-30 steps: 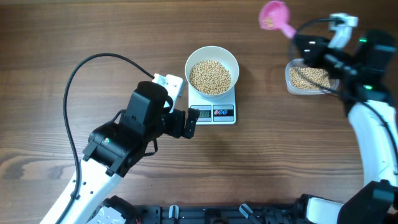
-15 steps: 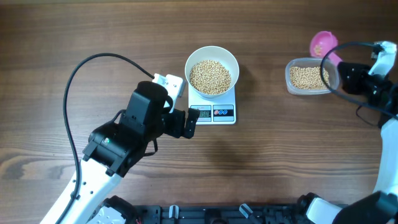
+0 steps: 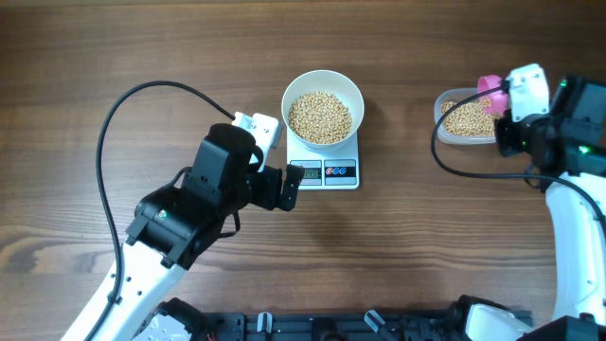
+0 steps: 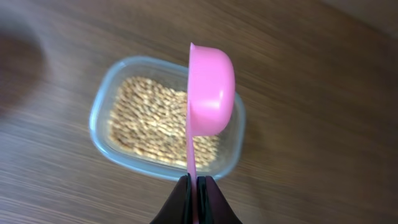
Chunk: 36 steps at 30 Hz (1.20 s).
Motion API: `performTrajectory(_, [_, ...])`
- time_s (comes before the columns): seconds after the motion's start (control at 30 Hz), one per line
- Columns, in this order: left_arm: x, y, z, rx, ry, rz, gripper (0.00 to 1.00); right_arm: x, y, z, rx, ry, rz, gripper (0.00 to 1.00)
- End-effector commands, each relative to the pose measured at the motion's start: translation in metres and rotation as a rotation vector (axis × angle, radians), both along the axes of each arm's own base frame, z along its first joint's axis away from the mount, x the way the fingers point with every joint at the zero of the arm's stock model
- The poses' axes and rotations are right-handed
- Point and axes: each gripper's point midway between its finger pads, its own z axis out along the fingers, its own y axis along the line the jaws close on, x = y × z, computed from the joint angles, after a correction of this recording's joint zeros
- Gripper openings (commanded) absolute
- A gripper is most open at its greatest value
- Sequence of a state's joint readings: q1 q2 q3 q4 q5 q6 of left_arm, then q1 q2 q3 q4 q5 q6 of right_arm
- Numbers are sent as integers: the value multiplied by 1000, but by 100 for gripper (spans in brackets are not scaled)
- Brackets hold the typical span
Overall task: Scoop item into bowl and weigh 150g on scale
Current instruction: 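Move the scoop back right to the soybean tub, then carry the scoop left over the white bowl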
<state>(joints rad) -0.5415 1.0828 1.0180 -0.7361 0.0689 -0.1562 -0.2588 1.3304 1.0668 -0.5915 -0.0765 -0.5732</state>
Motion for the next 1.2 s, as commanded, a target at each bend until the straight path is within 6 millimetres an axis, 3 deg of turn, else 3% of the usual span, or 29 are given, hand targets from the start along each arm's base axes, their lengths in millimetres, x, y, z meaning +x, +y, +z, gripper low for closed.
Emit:
performTrajectory(0.0, [1,-1,2,-12,3,5,100,-3,-16,1,-183,46,-16,4])
performTrajectory(0.23, [1,-1,2,-12,3,5,100,0,-8,1,-178,40,0,4])
performTrajectory(0.33, [1,-1,2,-12,3,5,100,11,27,5,34,-30,70,4])
performTrajectory(0.43, [1,-1,2,-12,3,5,100,30,69,33,328,-168,136,4])
performTrajectory(0.5, [1,-1,2,-12,3,5,100,48,94,74,560,-312,179,4])
performTrajectory(0.6, [1,-1,2,-12,3,5,100,50,126,125,803,-414,314,4])
performTrajectory(0.67, [1,-1,2,-12,3,5,100,46,144,138,854,-426,385,4])
performTrajectory(0.87, [1,-1,2,-12,3,5,100,42,209,123,812,-370,538,4])
performTrajectory(1.03, [1,-1,2,-12,3,5,100,41,253,72,725,-242,586,4])
performTrajectory(1.17, [1,-1,2,-12,3,5,100,35,264,31,566,-154,612,4])
